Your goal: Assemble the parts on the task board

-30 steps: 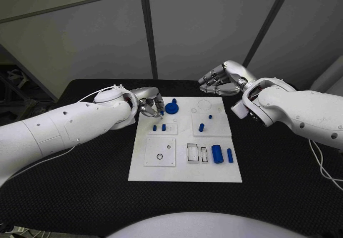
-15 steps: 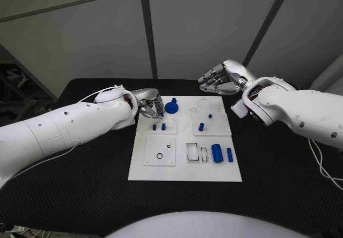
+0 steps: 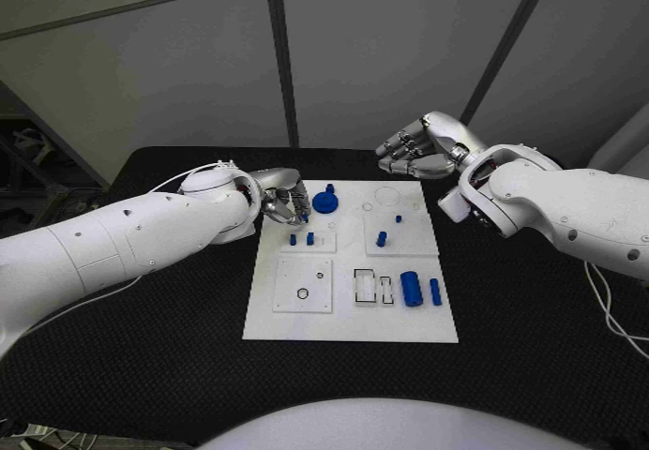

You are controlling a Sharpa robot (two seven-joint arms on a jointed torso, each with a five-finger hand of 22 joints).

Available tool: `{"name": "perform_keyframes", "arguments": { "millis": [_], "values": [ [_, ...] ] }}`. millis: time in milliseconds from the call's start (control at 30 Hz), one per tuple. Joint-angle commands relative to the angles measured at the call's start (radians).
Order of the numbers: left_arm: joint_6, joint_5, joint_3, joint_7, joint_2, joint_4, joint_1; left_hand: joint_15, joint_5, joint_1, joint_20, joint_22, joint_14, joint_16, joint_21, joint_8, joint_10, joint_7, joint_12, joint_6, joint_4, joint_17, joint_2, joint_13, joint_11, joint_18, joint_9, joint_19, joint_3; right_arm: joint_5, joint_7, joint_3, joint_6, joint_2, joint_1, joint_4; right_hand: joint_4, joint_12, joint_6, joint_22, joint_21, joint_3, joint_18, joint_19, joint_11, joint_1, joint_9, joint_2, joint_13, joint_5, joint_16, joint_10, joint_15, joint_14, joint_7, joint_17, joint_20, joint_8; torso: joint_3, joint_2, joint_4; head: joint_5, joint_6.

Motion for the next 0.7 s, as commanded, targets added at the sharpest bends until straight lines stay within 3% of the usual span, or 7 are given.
{"name": "perform_keyframes", "arguments": {
  "millis": [33,700],
  "values": [
    [0.019,0.002,0.000,-0.008,0.002,-0.001,0.001,0.002,-0.005,-0.009,0.003,-0.001,0.001,-0.007,0.000,-0.005,0.005,0.003,-0.005,0.007,-0.001,-0.005,0.004,0.001,0.001,-0.093,0.001,0.004,0.007,-0.001,0.006,0.001,0.005,0.000,0.002,0.001,-0.004,-0.005,-0.002,-0.001,-0.004,0.000,0.003,0.008,-0.003,0.004,0.001,0.009,-0.001,0.002,-0.002,-0.007,-0.002,-0.007,0.002,-0.001,0.001,-0.001,0.0004,0.000,0.0005,-0.002,-0.001],
    [0.037,0.002,-0.006,-0.007,0.012,-0.006,0.001,0.002,-0.006,-0.011,0.003,-0.002,0.000,-0.008,-0.004,-0.007,0.006,0.003,-0.008,0.008,-0.002,-0.007,0.003,0.001,0.001,-0.092,0.001,0.003,0.007,-0.001,0.006,0.001,0.004,-0.002,0.002,0.004,-0.004,-0.004,0.000,-0.003,-0.007,0.000,0.003,0.009,-0.003,0.002,0.002,0.010,-0.001,0.002,-0.002,-0.006,-0.002,-0.006,0.001,-0.002,0.001,0.000,0.0006,-0.001,-0.0002,-0.002,-0.002]
  ]
}}
